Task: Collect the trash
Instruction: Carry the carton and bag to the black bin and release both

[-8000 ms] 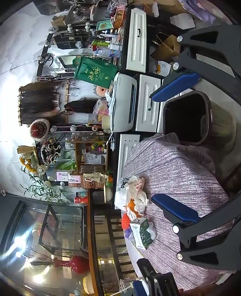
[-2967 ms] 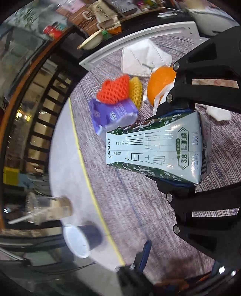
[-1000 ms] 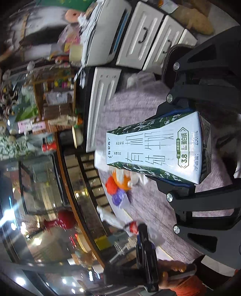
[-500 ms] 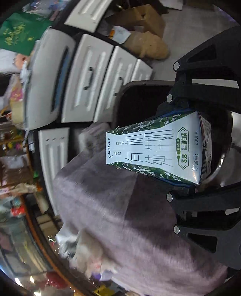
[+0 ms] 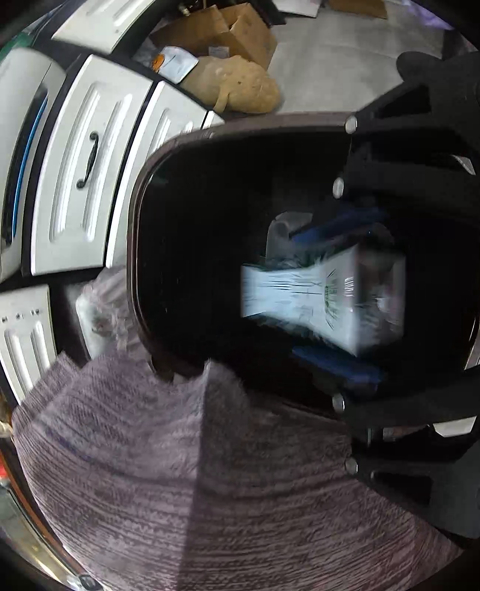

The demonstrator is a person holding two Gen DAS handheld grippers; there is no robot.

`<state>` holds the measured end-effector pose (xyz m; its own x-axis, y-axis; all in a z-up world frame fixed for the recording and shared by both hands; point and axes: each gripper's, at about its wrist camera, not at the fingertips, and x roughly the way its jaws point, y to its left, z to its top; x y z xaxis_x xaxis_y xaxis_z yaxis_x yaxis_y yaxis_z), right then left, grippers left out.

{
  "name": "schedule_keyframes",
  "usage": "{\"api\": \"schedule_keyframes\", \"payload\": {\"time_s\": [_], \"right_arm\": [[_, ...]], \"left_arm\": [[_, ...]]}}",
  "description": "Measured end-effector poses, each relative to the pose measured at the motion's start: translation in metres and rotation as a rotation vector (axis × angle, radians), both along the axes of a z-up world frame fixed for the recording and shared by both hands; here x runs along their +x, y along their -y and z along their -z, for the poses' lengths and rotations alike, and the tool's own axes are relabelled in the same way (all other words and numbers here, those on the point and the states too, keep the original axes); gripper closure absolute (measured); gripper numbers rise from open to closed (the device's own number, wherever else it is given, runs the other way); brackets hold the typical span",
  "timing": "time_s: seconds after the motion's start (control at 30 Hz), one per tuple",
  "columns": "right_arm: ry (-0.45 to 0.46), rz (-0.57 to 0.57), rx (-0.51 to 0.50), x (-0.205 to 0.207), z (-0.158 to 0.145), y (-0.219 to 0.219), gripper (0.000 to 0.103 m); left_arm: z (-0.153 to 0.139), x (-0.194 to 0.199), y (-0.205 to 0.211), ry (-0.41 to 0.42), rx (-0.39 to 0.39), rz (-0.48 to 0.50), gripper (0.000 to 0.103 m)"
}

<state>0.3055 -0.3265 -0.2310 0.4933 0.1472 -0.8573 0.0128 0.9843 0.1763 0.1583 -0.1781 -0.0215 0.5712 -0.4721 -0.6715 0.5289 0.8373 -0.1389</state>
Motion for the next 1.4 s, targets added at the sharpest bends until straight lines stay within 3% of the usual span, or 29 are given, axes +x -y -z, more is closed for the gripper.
{"api": "schedule_keyframes", "payload": {"time_s": [0.03, 0.3, 0.67, 0.87, 1.07, 1.17, 1.23, 1.3, 1.4], "right_arm": [[0.014, 0.012, -0.004, -0.004, -0.002, 0.004, 0.032], [0.108, 0.129, -0.011, -0.041, -0.034, 0.054, 0.027], [0.175, 0.352, -0.020, -0.100, -0.058, 0.140, 0.026], [0.204, 0.390, -0.016, -0.123, -0.071, 0.155, 0.026], [0.211, 0.387, 0.001, -0.129, -0.076, 0.150, 0.026], [0.212, 0.383, 0.008, -0.129, -0.076, 0.147, 0.026], [0.210, 0.379, 0.016, -0.128, -0.077, 0.147, 0.026], [0.214, 0.377, 0.020, -0.129, -0.078, 0.146, 0.026], [0.216, 0.384, 0.027, -0.131, -0.079, 0.146, 0.024]], "left_arm": [[0.002, 0.001, 0.004, -0.005, 0.005, 0.007, 0.080], [0.030, 0.015, 0.042, -0.070, 0.048, 0.052, 0.080], [0.089, 0.049, 0.087, -0.207, 0.157, 0.040, 0.080], [0.118, 0.066, 0.092, -0.282, 0.194, -0.001, 0.079], [0.134, 0.068, 0.105, -0.294, 0.232, -0.003, 0.075], [0.142, 0.075, 0.109, -0.294, 0.254, -0.017, 0.054], [0.146, 0.079, 0.110, -0.295, 0.274, -0.032, 0.023], [0.148, 0.080, 0.110, -0.305, 0.272, -0.027, 0.014], [0.147, 0.076, 0.111, -0.305, 0.275, -0.016, 0.011]]}}
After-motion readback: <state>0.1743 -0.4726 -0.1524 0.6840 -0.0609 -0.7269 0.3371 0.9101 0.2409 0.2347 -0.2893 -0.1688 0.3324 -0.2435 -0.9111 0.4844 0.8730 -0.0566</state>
